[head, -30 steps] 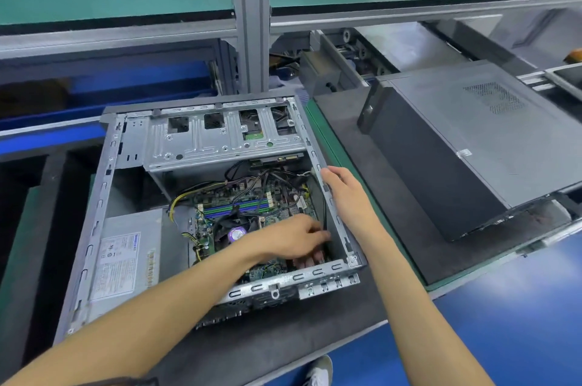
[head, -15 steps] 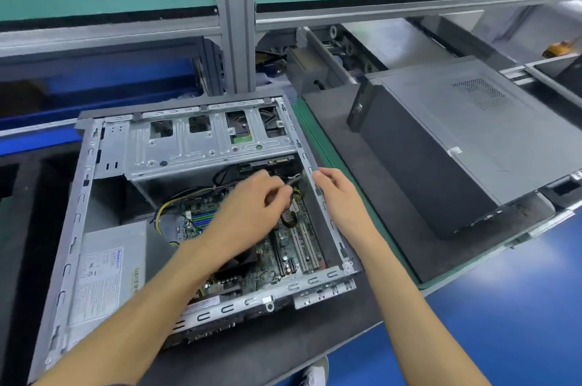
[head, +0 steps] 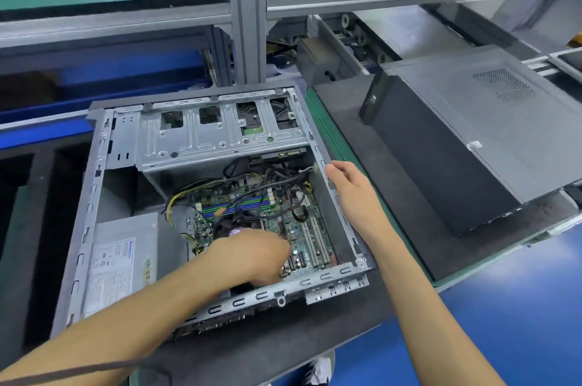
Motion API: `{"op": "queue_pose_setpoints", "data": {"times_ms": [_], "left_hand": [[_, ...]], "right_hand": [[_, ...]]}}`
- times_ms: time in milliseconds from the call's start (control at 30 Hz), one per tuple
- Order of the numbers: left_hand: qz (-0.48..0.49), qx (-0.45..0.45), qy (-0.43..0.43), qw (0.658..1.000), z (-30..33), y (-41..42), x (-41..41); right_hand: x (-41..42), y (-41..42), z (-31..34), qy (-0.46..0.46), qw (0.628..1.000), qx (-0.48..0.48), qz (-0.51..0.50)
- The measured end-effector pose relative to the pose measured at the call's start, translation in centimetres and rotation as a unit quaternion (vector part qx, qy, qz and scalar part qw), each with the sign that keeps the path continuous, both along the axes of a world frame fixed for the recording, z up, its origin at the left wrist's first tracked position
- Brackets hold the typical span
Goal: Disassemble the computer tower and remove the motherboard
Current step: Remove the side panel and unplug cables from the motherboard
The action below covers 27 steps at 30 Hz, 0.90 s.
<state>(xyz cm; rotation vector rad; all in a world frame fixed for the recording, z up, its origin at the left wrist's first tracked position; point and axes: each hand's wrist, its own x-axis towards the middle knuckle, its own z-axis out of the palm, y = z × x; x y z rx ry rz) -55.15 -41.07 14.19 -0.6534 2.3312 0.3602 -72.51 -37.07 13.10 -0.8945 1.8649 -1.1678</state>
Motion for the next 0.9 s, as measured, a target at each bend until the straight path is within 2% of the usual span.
{"op": "queue_pose_setpoints", "data": {"times_ms": [100, 200, 267, 367, 533, 667, 900], "left_hand": [[0.010, 0.016, 0.023, 1.000, -0.6, -0.2, 0.1], [0.019, -0.031, 0.081, 0.996, -1.2, -0.1, 0.3], [-0.002, -0.037, 0.062, 0.997, -1.6, 0.1, 0.2], [-0.009, -0.004, 0.043, 0.999, -2.0, 0.2, -0.1], [0.032, 0.064, 0.093, 0.993, -2.0, -0.3, 0.6], [0.095, 0.130, 0.114, 0.980, -2.5, -1.2, 1.1], [0.168, 0.179, 0.153, 0.957, -2.3, -1.2, 0.9]], "right_hand": [[0.0, 0.0, -0.1, -0.002, 1.000, -0.002, -0.001], [0.0, 0.0, -0.1, 0.001, 1.000, -0.003, -0.001], [0.0, 0.0, -0.1, 0.003, 1.000, -0.004, -0.001], [0.0, 0.0, 0.0, 0.006, 1.000, -0.006, 0.000], [0.0, 0.1, 0.1, 0.010, 1.000, -0.009, 0.002], [0.1, 0.2, 0.3, 0.010, 1.000, -0.012, -0.001], [0.2, 0.1, 0.3, 0.010, 1.000, -0.003, -0.003]]}}
